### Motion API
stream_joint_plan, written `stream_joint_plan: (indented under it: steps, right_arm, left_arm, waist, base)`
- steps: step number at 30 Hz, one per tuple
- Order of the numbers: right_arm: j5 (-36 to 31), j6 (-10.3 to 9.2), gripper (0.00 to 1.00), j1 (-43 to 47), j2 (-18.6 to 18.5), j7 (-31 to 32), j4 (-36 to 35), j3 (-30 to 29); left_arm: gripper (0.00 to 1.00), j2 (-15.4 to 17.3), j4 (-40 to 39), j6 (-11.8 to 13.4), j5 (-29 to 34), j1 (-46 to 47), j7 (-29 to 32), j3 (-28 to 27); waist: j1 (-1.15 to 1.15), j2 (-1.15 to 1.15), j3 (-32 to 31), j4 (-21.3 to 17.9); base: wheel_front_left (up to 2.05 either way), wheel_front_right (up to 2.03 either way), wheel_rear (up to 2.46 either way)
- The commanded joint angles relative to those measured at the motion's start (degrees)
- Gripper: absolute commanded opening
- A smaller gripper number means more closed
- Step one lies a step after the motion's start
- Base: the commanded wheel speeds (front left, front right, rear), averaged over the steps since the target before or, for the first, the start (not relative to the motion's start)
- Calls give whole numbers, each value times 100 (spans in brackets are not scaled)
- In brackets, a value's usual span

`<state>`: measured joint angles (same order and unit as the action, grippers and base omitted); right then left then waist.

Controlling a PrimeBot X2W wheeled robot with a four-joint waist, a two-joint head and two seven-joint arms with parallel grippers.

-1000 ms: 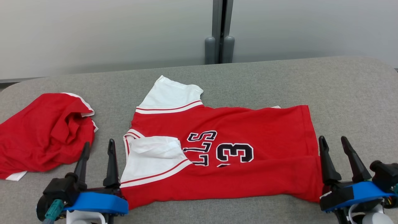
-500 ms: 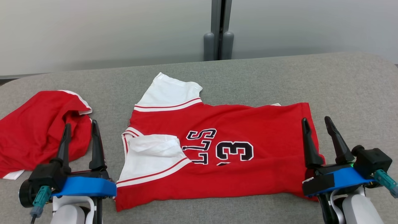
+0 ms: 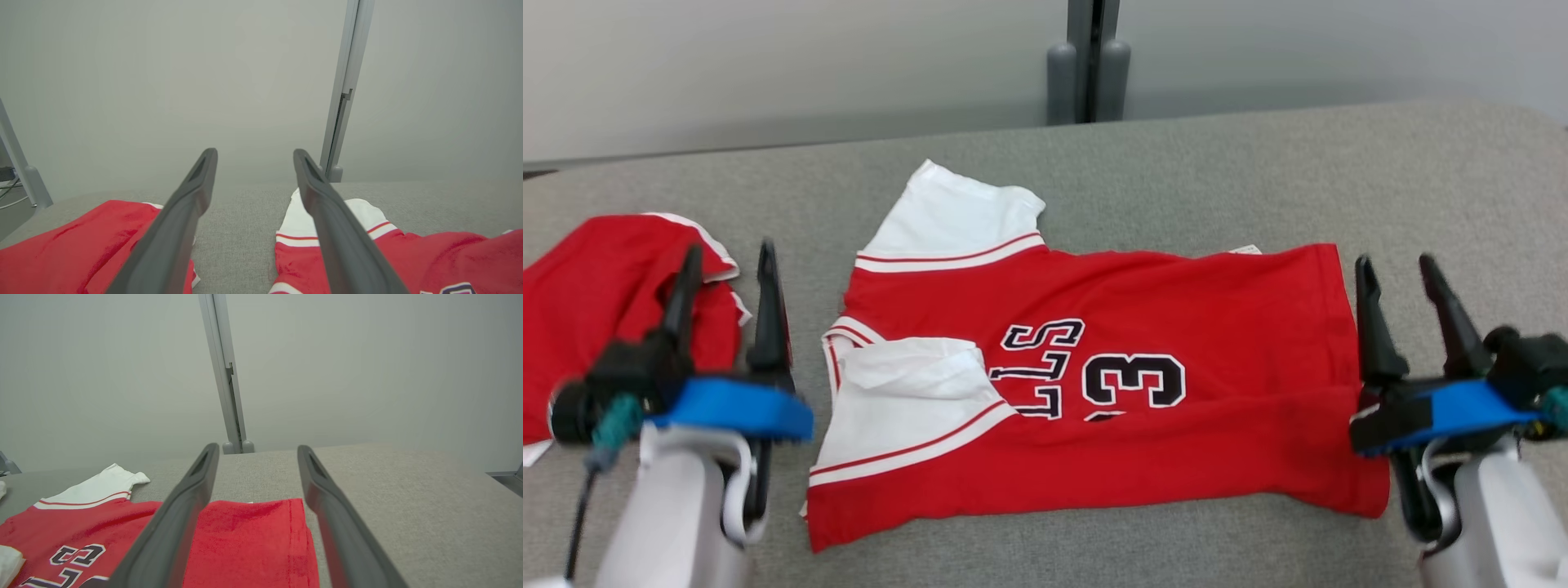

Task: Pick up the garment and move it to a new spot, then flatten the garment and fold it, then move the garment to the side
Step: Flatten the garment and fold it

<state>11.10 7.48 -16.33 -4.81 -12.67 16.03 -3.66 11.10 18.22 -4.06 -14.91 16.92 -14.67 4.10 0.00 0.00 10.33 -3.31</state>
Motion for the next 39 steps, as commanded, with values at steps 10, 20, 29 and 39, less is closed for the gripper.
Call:
stream_joint_plan:
  steps: [10, 20, 29, 39]
  right_arm:
    - [42, 2, 100, -1180, -234, 170, -131, 81]
    - [278, 2, 100, -1760, -97, 15, -164, 445]
    - [409, 2, 100, -1984, -76, -106, -93, 606]
    - [445, 2, 100, -2168, -237, 11, 177, 752]
  left_arm:
    - [100, 689, 618, -323, -218, 2601, 1019, 495]
    - [100, 1339, 1556, -337, -848, 4340, 2086, 1768]
    - [100, 1621, 2522, -339, -1566, 4695, 2695, 2650]
    - [0, 1708, 3030, -339, -2067, 4811, 2870, 3280]
  waist:
    - [0, 0, 1037, -375]
    - [0, 0, 1974, -913]
    - [0, 0, 2314, -1250]
    - [0, 0, 2347, -1334]
  base:
    - [0, 0, 0]
    - [0, 0, 0]
    - [0, 0, 0]
    - [0, 0, 0]
